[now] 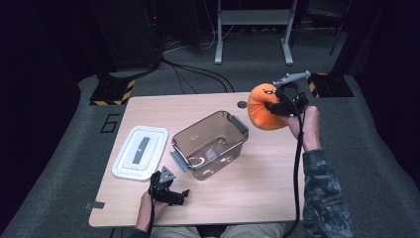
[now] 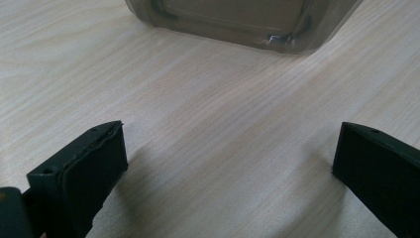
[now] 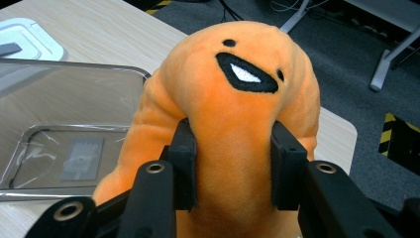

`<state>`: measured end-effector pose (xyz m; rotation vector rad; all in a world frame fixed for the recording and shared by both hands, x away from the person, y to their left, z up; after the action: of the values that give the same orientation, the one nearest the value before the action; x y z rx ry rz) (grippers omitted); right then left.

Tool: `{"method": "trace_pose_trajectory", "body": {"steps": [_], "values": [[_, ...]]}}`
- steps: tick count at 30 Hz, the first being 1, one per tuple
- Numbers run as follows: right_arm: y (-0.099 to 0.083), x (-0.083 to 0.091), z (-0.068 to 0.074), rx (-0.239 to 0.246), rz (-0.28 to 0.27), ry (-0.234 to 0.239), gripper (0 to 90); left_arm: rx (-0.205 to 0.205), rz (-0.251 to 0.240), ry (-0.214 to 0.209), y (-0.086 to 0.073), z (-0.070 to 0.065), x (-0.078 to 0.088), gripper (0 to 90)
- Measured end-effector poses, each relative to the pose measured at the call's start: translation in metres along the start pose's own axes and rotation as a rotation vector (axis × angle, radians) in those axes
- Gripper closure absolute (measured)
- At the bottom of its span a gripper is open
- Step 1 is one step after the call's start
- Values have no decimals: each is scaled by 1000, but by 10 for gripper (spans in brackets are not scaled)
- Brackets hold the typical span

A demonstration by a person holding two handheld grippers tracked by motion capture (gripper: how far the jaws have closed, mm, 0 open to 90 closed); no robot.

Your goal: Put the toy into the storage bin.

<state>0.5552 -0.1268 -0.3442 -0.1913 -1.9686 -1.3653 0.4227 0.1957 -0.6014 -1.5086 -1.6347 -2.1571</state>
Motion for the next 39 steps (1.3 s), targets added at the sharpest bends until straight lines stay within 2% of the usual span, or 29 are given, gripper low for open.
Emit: {"method": "trace_pose_trajectory", "body": {"steps": [2, 6, 7, 10, 12, 18, 21, 24, 39], "values": [[4, 1, 1, 20, -8, 3, 623, 0, 0, 0, 0, 0, 0, 2], [9, 2, 6, 23, -7, 5, 623, 0, 0, 0, 0, 0, 0, 2], [12, 3, 9, 38, -9, 11, 622, 0, 0, 0, 0, 0, 0, 1], [16, 3, 12, 41, -16, 18, 622, 0, 0, 0, 0, 0, 0, 2], [19, 3, 15, 65, -18, 24, 622, 0, 0, 0, 0, 0, 0, 2], [26, 4, 24, 87, -21, 46, 622, 0, 0, 0, 0, 0, 0, 1], [31, 6, 32, 89, -26, 57, 622, 0, 0, 0, 0, 0, 0, 2], [37, 5, 42, 113, -38, 91, 623, 1, 0, 1, 0, 0, 0, 2], [48, -8, 77, 175, -40, 156, 622, -2, 1, 1, 0, 0, 0, 2]]}}
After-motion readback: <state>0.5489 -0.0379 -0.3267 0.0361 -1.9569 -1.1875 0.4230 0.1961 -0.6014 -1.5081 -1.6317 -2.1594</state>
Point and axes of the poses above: each handheld gripper's, and its own axes: x roughly backward along the jaws, y roughly out of its top, z roughly to its left, the point moved 10 cm from there along -x, roughly forward along the jaws, and after that the axes turned 3 degrees about -y, right-handed, at the moved point
